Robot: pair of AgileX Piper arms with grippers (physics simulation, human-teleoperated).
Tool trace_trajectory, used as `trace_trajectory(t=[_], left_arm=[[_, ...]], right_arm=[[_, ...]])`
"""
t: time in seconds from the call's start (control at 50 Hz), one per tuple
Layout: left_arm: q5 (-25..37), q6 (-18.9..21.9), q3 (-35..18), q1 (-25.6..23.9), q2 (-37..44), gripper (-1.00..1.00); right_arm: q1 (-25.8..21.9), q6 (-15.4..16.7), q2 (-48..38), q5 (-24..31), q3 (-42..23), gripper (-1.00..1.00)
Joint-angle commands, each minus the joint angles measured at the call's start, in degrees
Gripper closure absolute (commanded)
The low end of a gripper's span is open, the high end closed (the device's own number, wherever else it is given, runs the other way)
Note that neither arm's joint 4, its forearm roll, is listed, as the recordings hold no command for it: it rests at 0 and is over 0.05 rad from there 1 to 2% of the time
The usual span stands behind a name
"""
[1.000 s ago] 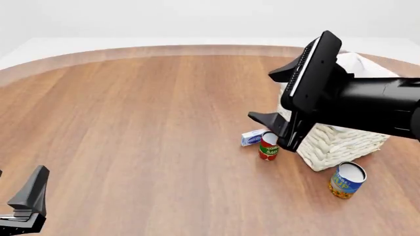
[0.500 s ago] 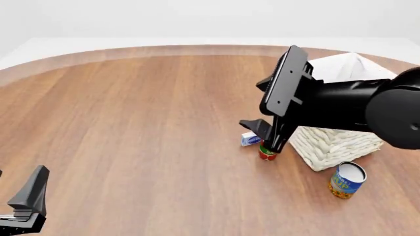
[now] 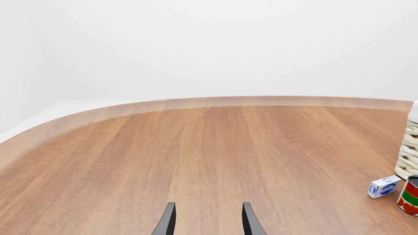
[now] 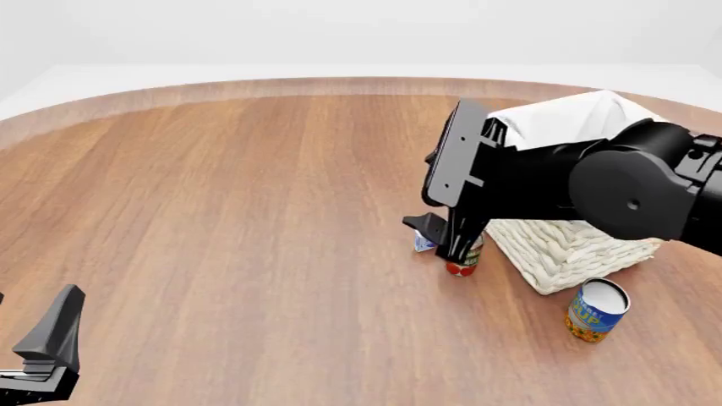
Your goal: Pick up the alphabet soup and the cream cheese box, and put them in the basket.
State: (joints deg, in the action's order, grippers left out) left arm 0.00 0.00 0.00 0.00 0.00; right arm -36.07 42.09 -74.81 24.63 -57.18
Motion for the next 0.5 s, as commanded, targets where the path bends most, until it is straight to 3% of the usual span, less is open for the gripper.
trace_trajectory(t=[0.02,0.5], left_arm=[[0.0,0.0,0.0,0.0,0.0,-1.0],[0.0,0.0,0.0,0.0,0.0,-1.0]], right_arm=[[1.2,1.6,-3.3,-0.2,-1.2,-1.0],[1.9,5.6,-9.9,3.6,-5.6,-1.0]])
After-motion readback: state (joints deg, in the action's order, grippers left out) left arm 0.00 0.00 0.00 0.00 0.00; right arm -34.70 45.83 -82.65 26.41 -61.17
